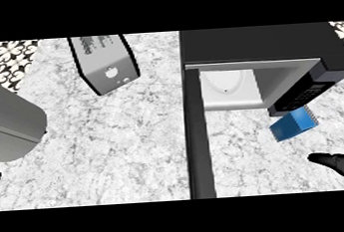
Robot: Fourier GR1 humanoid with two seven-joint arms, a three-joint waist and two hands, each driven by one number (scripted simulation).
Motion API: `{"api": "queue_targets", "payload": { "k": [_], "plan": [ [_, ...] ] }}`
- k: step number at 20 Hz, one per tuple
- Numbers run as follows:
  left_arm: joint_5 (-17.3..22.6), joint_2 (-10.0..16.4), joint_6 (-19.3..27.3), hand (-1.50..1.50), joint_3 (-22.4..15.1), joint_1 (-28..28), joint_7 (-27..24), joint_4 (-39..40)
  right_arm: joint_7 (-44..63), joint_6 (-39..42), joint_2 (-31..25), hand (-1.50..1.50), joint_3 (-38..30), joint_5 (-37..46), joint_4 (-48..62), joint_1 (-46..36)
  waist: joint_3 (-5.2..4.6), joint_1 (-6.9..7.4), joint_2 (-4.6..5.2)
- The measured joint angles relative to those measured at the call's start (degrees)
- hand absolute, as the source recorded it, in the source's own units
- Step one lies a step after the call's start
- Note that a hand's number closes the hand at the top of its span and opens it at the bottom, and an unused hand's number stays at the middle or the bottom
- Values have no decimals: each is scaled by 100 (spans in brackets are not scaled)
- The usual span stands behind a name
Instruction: Pick up the milk, place it into the microwave and close the microwave
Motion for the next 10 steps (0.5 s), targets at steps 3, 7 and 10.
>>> {"api": "queue_targets", "payload": {
  "k": [3,7,10],
  "plan": [
    [39,-46,-155,-150,67,165,-100,3,-407,-57,22,-150,-95,216,609,-6,1,18,2],
    [128,-34,-357,-150,255,368,-185,17,-866,-140,17,-150,-183,475,1362,-46,3,29,4],
    [252,8,-529,-150,420,486,-272,49,-1211,-132,-41,-150,-245,607,2034,-148,4,47,6]
  ]
}}
